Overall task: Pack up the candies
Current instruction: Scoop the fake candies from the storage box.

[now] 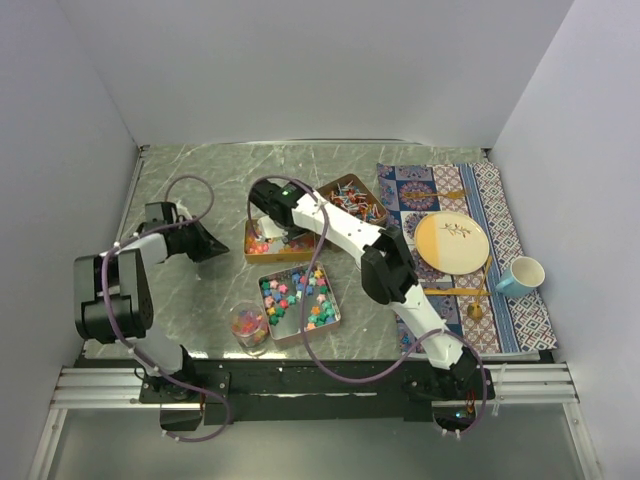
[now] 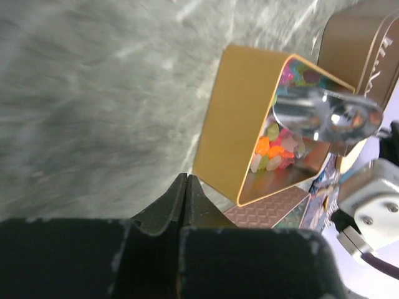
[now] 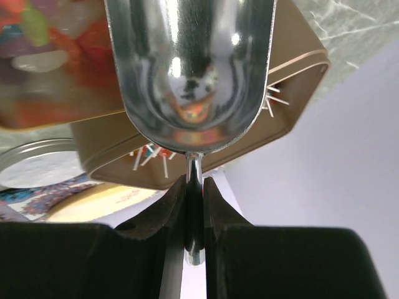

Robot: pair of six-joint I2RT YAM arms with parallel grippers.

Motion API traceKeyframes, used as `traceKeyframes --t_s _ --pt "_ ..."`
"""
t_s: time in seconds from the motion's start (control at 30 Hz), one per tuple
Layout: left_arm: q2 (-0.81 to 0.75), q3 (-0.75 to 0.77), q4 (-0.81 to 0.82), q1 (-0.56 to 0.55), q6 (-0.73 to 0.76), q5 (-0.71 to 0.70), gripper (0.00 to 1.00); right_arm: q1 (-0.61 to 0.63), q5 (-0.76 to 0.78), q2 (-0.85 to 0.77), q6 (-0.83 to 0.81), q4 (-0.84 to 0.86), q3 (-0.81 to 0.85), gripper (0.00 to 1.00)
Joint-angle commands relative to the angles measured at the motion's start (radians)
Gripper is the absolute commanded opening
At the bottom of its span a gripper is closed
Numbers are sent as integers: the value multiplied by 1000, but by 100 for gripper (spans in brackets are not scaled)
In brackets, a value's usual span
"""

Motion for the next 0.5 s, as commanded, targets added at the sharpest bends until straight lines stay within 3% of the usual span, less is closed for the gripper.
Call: traceKeyframes --t_s 0.0,0.47 --pt "51 32 43 -62 -42 22 1 10 105 43 -102 23 51 0" --pt "204 109 34 -122 -85 60 1 92 59 87 -208 118 31 0"
